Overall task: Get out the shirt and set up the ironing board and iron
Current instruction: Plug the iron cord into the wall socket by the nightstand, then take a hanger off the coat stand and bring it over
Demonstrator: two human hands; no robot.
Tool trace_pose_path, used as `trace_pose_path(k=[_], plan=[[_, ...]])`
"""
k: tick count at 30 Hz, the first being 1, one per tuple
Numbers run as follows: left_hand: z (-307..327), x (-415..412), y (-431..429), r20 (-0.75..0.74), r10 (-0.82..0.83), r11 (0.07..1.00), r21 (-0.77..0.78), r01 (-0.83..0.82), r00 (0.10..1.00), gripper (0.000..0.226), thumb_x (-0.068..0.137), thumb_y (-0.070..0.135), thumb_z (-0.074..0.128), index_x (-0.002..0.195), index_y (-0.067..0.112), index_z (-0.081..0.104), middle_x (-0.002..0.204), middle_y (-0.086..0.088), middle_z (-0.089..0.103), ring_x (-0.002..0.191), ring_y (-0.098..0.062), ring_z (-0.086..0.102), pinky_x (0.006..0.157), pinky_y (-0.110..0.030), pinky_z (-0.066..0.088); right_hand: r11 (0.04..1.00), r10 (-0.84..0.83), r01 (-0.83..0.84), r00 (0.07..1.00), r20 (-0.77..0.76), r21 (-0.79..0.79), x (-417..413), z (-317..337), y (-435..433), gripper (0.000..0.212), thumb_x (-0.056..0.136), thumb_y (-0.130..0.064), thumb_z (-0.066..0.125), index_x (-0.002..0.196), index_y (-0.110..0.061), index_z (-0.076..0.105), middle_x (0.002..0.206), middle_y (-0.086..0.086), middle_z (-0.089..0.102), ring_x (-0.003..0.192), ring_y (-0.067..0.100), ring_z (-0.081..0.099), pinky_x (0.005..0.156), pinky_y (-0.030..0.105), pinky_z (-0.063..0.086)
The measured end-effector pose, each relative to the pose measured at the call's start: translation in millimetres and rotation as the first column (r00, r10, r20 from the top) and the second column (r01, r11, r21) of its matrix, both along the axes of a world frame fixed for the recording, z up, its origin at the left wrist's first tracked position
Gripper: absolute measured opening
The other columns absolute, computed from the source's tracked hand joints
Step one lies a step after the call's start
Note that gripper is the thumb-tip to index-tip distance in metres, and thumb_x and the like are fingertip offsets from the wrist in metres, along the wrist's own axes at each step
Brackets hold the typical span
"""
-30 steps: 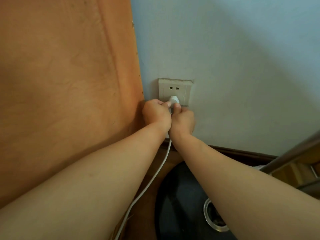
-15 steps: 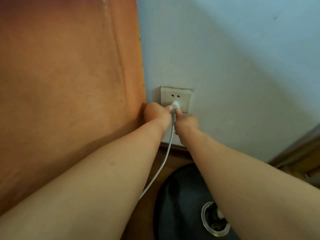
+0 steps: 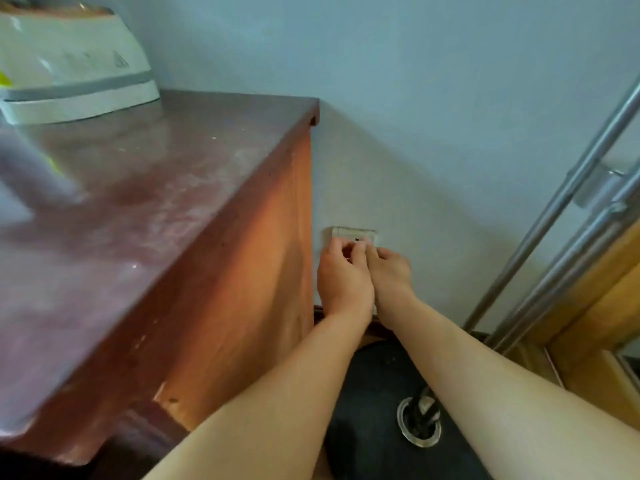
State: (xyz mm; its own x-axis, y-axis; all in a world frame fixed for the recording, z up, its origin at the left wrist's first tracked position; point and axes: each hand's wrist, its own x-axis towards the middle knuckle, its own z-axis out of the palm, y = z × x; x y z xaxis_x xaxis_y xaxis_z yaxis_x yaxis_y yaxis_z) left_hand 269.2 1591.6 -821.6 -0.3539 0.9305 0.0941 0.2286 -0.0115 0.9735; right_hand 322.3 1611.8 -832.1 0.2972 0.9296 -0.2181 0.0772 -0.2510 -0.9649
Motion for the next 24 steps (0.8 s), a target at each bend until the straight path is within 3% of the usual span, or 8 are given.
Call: trace_pose_path(k=[4, 9, 12, 15, 19, 24], plan=[[45, -1, -21, 0.119, 0.037, 0.997, 0.064, -0.045, 0.992, 0.008, 0.093, 0.021, 0.051, 0.092, 0.015, 0.057, 0.091, 0.000, 0.061, 0.083, -0.011, 0.055, 0.074, -0.021, 0.040, 0.995, 0.029, -0.031, 0.999, 0.028, 0.097, 1, 50, -27, 0.032, 0.094, -0.035, 0.049, 0.085, -0.012, 0.070, 0.072, 0.002, 0.068, 0.056, 0.007, 0.061, 0.039, 0.013, 0.042], [102, -3, -39, 0.359, 0.071, 0.997, -0.017, -0.070, 0.931, 0.010, 0.092, 0.018, 0.050, 0.094, 0.013, 0.059, 0.096, -0.004, 0.065, 0.087, -0.019, 0.062, 0.082, -0.033, 0.051, 0.992, 0.041, -0.023, 0.988, -0.146, 0.126, -5, 111, -52, 0.031, 0.095, -0.036, 0.051, 0.075, -0.019, 0.066, 0.071, -0.001, 0.071, 0.069, 0.011, 0.067, 0.057, 0.020, 0.052], [142, -10, -52, 0.437, 0.110, 0.994, -0.071, -0.087, 0.893, 0.011, 0.093, 0.019, 0.050, 0.094, 0.013, 0.058, 0.093, -0.003, 0.065, 0.086, -0.018, 0.062, 0.078, -0.028, 0.050, 0.992, 0.047, -0.028, 0.987, -0.156, 0.127, -19, 150, -61, 0.035, 0.095, -0.033, 0.052, 0.069, -0.015, 0.065, 0.057, -0.002, 0.068, 0.055, 0.012, 0.064, 0.051, 0.019, 0.050], [185, -24, -63, 0.445, 0.109, 0.993, -0.092, -0.076, 0.889, 0.010, 0.093, 0.023, 0.049, 0.094, 0.018, 0.057, 0.094, 0.000, 0.066, 0.084, -0.011, 0.061, 0.075, -0.024, 0.050, 0.995, 0.036, -0.019, 0.984, -0.176, 0.097, -35, 195, -69, 0.033, 0.097, -0.031, 0.050, 0.073, -0.013, 0.065, 0.065, 0.006, 0.067, 0.059, 0.018, 0.064, 0.054, 0.022, 0.052], [238, -52, -73, 0.372, 0.078, 0.994, -0.097, -0.045, 0.925, 0.010, 0.095, 0.026, 0.046, 0.098, 0.023, 0.055, 0.096, 0.005, 0.065, 0.086, -0.006, 0.060, 0.078, -0.023, 0.049, 0.999, -0.014, 0.020, 0.985, -0.171, 0.028, -56, 246, -81, 0.033, 0.095, -0.034, 0.052, 0.078, -0.013, 0.071, 0.084, 0.014, 0.073, 0.081, 0.030, 0.070, 0.077, 0.039, 0.056], [310, -103, -94, 0.212, -0.006, 0.999, -0.049, 0.017, 0.977, 0.014, 0.095, 0.027, 0.048, 0.105, 0.023, 0.058, 0.099, 0.009, 0.062, 0.090, -0.004, 0.059, 0.085, -0.032, 0.052, 0.999, -0.023, 0.028, 0.990, -0.138, 0.035, -87, 319, -107, 0.031, 0.096, -0.036, 0.050, 0.094, -0.013, 0.071, 0.096, 0.009, 0.074, 0.089, 0.021, 0.070, 0.075, 0.031, 0.057]])
